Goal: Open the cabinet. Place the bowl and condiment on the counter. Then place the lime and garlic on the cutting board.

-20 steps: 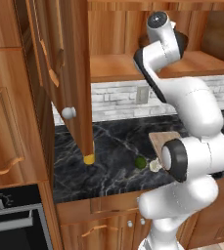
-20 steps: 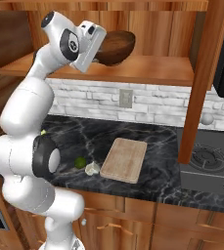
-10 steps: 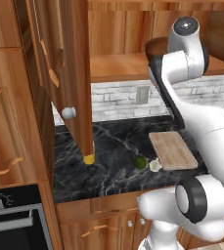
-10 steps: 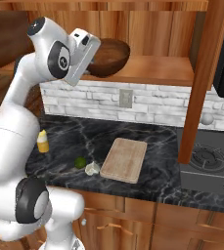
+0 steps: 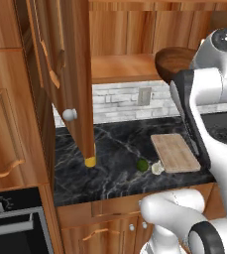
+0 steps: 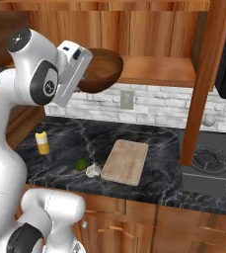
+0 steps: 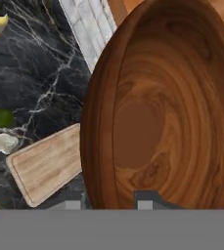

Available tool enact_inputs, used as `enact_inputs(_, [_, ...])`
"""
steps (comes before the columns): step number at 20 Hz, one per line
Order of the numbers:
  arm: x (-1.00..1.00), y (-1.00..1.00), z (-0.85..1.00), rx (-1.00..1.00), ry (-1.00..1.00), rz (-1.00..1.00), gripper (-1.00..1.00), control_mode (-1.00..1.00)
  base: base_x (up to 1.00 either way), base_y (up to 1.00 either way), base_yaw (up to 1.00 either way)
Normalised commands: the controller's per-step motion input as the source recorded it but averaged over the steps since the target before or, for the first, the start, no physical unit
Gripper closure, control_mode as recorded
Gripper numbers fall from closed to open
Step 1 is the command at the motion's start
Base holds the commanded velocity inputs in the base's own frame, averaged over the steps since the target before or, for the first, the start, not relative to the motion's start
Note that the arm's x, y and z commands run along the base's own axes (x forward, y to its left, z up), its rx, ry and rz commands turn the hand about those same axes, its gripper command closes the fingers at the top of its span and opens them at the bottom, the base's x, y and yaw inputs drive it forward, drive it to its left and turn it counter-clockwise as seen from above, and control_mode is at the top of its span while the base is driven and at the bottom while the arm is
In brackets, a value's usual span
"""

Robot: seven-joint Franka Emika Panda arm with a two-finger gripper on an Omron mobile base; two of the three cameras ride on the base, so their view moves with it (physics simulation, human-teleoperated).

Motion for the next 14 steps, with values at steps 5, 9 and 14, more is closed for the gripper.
enact_inputs(5, [-1.0,0.03,-0.44,0.0,0.07,0.18,1.0,-1.0,0.0,0.0,0.0])
enact_inputs(9, [-0.71,0.06,-0.81,-0.11,0.23,0.22,1.0,-1.0,0.0,0.0,0.0])
enact_inputs(14, [0.14,0.02,-0.66,-0.16,0.07,0.12,1.0,-1.0,0.0,0.0,0.0])
